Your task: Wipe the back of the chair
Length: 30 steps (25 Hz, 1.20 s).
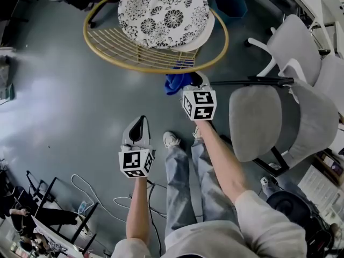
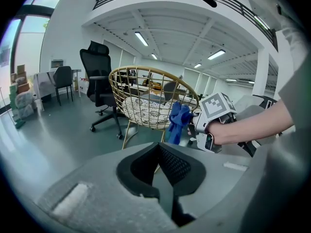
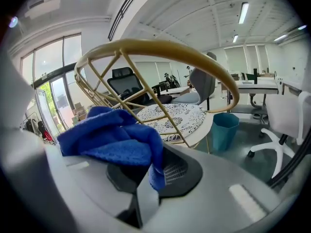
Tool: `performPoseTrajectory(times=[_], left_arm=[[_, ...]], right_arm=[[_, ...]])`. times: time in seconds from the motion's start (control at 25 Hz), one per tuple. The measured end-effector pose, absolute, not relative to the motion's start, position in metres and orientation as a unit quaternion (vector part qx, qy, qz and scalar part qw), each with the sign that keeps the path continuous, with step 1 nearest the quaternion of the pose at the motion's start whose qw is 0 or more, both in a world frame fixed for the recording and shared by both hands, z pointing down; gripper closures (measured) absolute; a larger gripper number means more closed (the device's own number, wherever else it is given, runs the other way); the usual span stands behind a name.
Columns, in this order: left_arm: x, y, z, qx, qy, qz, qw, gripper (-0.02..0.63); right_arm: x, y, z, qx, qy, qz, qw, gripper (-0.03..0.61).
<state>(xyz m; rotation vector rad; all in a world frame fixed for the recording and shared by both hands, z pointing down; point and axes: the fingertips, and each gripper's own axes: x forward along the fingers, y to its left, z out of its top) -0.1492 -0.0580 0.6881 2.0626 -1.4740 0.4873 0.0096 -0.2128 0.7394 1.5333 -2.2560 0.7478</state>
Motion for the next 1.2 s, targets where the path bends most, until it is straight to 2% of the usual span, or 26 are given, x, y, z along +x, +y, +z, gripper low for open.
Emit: performPoseTrajectory(times=[0.4, 0.64, 1.2], left_arm=[[-0.124, -0.063, 0.686, 0.774, -0.542, 0.182, 0.272, 0.611], [-0.110, -0.067, 0.689, 0.778, -0.535, 0.182, 0.274, 0.611], [-0.123, -0.068, 0.700, 0.770, -0.539, 0.189, 0.283, 0.611]], right_arm=[[0.086, -0.213, 0.738, 0.588, -0.749, 0.271, 0.141, 0.526], [0.115, -0.203, 0.751, 0.597, -0.738, 0.272, 0.158, 0.526], [0.046, -0.210, 0.774, 0.553, -0.758, 0.310, 0.152, 0.526]])
